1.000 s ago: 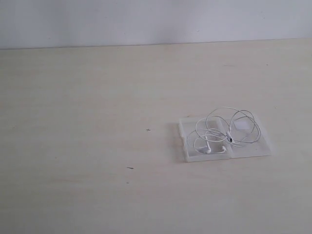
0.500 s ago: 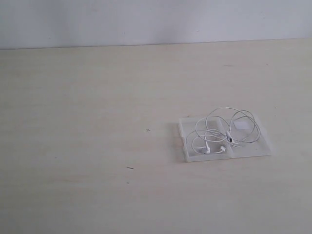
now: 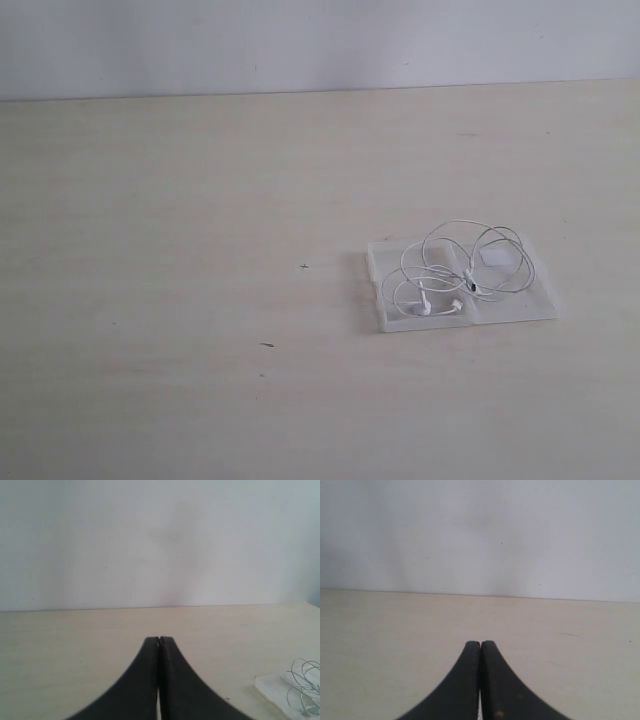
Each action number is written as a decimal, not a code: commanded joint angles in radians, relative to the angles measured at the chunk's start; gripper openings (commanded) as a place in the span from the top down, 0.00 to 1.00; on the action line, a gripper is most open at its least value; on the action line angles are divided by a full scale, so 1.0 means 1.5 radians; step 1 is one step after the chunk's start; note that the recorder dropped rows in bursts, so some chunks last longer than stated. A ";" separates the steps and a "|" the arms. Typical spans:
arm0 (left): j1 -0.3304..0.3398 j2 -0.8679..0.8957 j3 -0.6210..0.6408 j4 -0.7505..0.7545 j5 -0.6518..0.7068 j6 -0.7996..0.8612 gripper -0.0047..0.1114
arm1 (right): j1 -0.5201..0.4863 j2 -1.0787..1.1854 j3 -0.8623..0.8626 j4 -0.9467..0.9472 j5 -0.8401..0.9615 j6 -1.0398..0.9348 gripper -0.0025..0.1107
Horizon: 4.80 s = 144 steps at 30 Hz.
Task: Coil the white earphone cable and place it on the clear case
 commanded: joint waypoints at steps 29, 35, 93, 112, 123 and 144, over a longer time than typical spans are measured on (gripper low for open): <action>0.401 -0.004 0.003 -0.167 -0.148 0.020 0.96 | -0.002 -0.002 0.003 -0.001 -0.002 -0.003 0.98; 0.401 -0.004 0.000 -0.545 -0.078 0.474 0.96 | -0.002 -0.002 0.003 -0.001 -0.002 -0.003 0.98; 0.401 -0.004 0.005 -0.857 0.001 0.869 0.96 | -0.061 -0.027 0.003 -0.005 -0.017 -0.113 0.98; 0.401 -0.004 0.005 -0.857 0.001 0.869 0.96 | -0.243 -0.096 0.003 -0.005 -0.074 -0.113 0.98; 0.401 -0.004 0.005 -0.857 0.001 0.869 0.96 | -0.243 -0.096 0.003 0.137 -0.059 -0.151 0.98; 0.401 -0.004 0.005 -0.857 0.001 0.869 0.96 | -0.243 -0.119 0.003 0.571 0.007 -0.669 0.98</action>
